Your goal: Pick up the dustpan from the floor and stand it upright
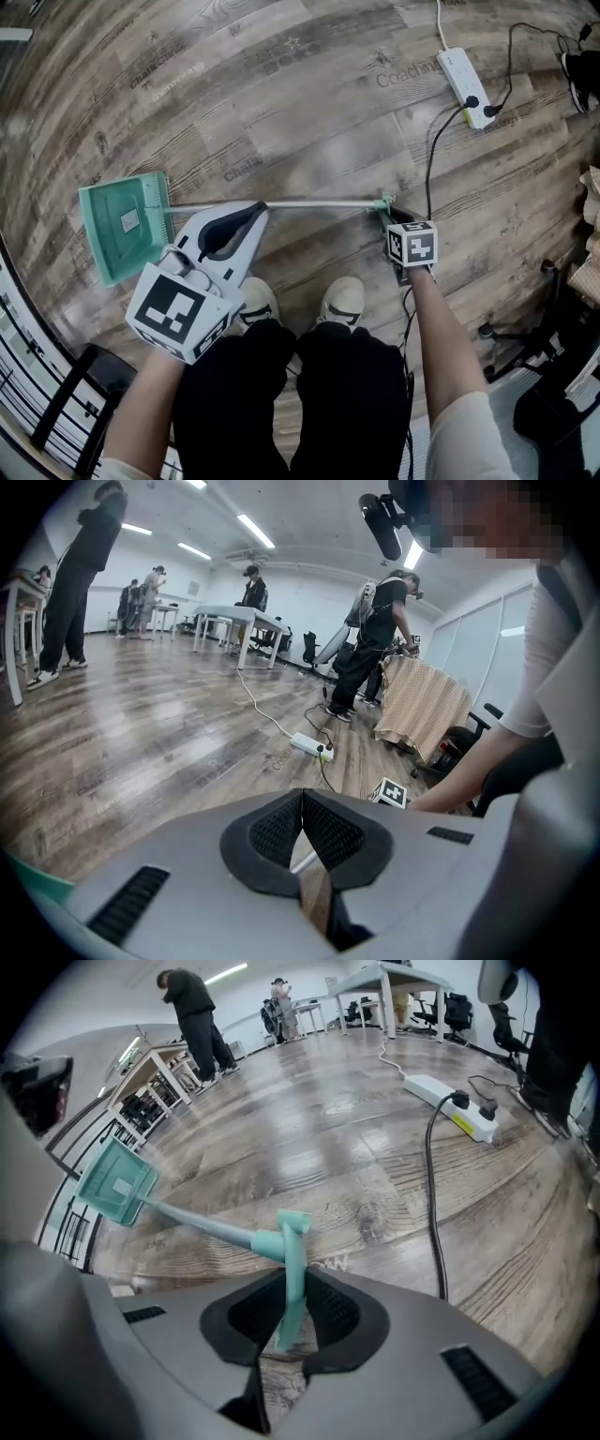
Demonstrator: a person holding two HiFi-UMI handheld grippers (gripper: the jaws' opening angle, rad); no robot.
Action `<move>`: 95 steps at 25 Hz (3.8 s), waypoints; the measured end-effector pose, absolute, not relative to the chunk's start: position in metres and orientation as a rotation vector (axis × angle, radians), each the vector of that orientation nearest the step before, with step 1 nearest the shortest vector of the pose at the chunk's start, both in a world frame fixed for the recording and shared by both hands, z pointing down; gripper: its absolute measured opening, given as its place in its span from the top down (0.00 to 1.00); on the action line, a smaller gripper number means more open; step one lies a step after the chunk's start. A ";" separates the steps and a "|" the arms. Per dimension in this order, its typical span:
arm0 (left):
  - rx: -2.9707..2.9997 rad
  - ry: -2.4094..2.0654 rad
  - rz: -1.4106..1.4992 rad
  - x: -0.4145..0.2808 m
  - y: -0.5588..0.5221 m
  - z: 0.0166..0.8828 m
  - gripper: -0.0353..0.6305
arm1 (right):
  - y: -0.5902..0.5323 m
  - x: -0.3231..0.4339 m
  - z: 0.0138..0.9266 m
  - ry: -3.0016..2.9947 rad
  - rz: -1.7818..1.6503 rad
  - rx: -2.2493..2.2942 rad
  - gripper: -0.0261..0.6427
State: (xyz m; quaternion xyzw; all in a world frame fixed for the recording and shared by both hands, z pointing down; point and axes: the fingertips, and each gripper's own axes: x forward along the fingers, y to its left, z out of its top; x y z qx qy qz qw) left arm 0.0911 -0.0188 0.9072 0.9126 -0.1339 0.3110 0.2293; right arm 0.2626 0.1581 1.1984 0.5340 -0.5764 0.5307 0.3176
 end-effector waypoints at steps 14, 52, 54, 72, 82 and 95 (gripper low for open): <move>2.482 -0.337 0.855 0.084 -0.006 0.769 0.91 | 0.156 0.274 1.027 -1.512 1.351 1.412 0.82; 2.368 -0.535 0.683 0.008 0.042 0.499 0.91 | 0.131 0.240 0.706 -1.533 1.197 1.318 0.79; 2.364 -0.544 0.676 0.005 0.044 0.494 0.91 | 0.127 0.232 0.699 -1.538 1.197 1.316 0.78; 2.272 -0.680 0.638 -0.058 0.065 0.472 0.91 | 0.073 0.138 0.635 -1.680 1.042 1.202 0.77; 2.240 -0.798 0.592 -0.103 0.052 0.461 0.91 | 0.035 0.066 0.603 -1.825 0.984 1.106 0.76; 2.158 -0.887 0.527 -0.130 0.052 0.465 0.91 | 0.019 -0.003 0.580 -1.965 0.977 0.995 0.77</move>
